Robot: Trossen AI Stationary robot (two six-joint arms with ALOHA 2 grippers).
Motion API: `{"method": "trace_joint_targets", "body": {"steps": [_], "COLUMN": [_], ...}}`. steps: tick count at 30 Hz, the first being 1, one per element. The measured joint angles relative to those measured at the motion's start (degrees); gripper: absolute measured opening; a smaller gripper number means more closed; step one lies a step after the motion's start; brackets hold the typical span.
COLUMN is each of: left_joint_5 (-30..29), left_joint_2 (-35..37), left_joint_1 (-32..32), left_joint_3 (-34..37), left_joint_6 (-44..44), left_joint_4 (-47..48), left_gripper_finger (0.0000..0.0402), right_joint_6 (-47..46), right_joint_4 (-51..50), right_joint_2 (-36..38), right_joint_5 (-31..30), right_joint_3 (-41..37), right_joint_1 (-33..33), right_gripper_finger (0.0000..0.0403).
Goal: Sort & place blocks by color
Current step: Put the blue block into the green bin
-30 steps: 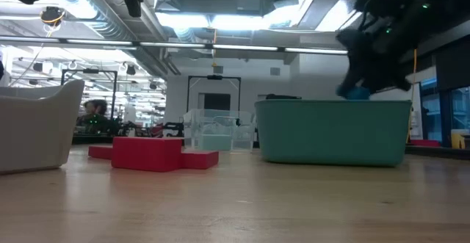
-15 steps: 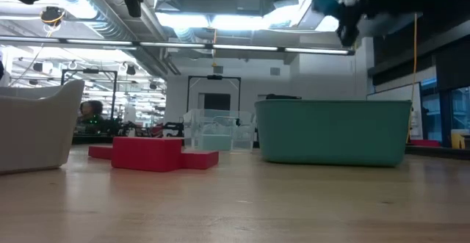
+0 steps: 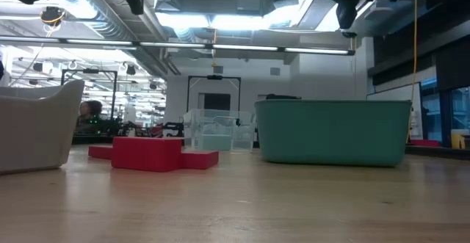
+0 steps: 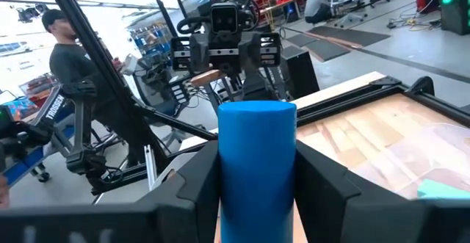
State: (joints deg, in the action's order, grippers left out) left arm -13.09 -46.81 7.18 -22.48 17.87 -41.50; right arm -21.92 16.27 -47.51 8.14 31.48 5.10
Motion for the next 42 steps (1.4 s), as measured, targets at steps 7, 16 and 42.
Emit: {"method": "trace_joint_targets", "body": {"steps": [7,16,42], "left_joint_5": [1.8,1.8,0.4], "left_joint_2": [0.0,0.0,0.0], "left_joint_1": [0.0,0.0,0.0], "left_joint_3": [0.0,0.0,0.0], "left_joint_6": [0.0,-0.4,-0.4], "left_joint_4": [0.0,-0.1,-0.2], "left_gripper_finger": [0.0206,0.0206,0.0206], "right_joint_6": [0.0,0.6,-0.9], "right_joint_4": [0.3,0.3,-58.0], "right_joint_2": [0.0,0.0,-28.4], "right_joint_5": [-0.1,-0.4,-3.8], "right_joint_3": [0.0,0.0,35.2], "right_joint_1": [-0.8,-2.4,-4.5], "right_gripper_finger": [0.0137,0.0137,0.0137]}}
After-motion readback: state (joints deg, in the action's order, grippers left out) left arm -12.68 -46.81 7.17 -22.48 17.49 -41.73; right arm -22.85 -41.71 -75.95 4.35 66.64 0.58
